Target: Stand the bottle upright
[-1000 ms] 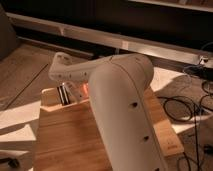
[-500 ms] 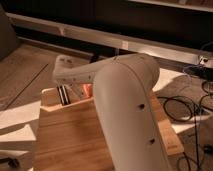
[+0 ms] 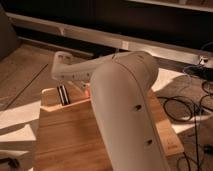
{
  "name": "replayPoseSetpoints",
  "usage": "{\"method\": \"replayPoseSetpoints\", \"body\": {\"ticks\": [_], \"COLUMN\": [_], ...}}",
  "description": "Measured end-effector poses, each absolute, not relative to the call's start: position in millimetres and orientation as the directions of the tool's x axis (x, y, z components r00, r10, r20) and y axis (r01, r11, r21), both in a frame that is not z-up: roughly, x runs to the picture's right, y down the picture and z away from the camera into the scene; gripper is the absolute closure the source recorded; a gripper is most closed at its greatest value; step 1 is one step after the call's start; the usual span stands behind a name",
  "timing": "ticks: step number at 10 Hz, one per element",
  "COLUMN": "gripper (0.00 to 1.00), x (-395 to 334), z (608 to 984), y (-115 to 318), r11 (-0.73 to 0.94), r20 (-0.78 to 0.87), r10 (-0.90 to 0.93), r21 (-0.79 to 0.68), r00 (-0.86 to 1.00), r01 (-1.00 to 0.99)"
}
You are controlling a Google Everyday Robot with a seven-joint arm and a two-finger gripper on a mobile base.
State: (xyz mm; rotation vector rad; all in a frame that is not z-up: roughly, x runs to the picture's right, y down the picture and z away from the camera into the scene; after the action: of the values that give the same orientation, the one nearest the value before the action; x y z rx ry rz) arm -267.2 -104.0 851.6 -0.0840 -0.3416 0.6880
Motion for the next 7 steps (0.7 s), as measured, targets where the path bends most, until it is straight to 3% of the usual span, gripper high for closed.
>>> {"method": "replayPoseSetpoints", "body": {"ticks": [7], "gripper": [0.91], "x": [-274.8], "z": [857.2], "y": [-108.8], "r11": [0.719], "r20": [0.347], "r10": [0.693], "r21": [-0.268], "r00": [0.633], "r01": [-0.641]}}
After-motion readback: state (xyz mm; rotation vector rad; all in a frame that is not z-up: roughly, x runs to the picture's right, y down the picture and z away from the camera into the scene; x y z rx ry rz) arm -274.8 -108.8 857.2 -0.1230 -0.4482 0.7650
